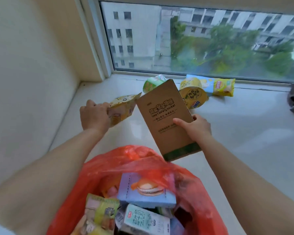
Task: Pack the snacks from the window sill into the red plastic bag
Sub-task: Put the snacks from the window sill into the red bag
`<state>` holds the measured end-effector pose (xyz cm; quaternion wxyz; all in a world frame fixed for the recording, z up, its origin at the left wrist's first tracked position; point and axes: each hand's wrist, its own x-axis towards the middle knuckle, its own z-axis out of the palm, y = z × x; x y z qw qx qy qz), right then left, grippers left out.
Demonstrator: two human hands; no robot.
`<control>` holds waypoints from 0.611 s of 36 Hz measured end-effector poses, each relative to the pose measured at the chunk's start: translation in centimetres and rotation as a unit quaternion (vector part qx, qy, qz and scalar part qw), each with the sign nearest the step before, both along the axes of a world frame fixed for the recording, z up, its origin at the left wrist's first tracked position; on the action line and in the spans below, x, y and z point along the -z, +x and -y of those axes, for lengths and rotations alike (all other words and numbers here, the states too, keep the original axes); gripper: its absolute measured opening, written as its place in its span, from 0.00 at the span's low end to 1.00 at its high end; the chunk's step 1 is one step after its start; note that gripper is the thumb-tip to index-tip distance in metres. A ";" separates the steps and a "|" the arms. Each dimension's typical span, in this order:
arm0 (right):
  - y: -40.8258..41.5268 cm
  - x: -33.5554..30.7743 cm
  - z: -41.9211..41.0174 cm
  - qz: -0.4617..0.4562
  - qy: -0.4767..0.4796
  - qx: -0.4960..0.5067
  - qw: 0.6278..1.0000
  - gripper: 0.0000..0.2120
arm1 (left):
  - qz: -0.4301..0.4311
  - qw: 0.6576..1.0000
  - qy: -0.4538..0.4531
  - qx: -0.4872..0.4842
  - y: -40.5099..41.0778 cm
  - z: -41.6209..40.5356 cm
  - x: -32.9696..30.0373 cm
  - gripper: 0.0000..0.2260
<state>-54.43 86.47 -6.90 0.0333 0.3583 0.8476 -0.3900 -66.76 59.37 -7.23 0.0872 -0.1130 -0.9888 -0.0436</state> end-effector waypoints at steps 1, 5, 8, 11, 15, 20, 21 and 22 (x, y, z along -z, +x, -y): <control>0.6 -1.0 0.1 -0.013 -0.006 0.003 1.000 0.34 | -0.011 1.000 0.007 0.003 0.6 0.4 -0.8 0.09; 3.2 -4.2 1.0 -0.049 -0.023 -0.003 0.999 0.28 | -0.053 0.998 0.034 0.012 2.9 2.2 -3.5 0.09; 5.8 -6.2 2.0 -0.078 -0.034 -0.008 0.996 0.23 | -0.080 0.992 0.096 0.011 5.2 3.6 -5.9 0.07; 8.4 -7.3 2.9 -0.093 -0.036 -0.013 0.995 0.22 | -0.102 0.983 0.152 0.013 7.5 4.8 -7.7 0.06; 11.8 -7.6 3.8 -0.094 -0.023 -0.017 0.995 0.24 | -0.137 0.967 0.203 0.065 10.7 6.9 -8.9 0.07; 16.0 -7.0 4.5 -0.093 -0.005 -0.011 0.996 0.23 | -0.161 0.949 0.239 0.129 15.2 9.5 -9.5 0.11; 16.7 -6.8 4.7 -0.093 0.002 -0.012 0.996 0.23 | -0.167 0.946 0.242 0.139 16.1 10.0 -9.5 0.11; 17.4 -6.6 4.8 -0.093 0.008 -0.015 0.996 0.23 | -0.176 0.942 0.242 0.153 16.9 10.5 -9.5 0.10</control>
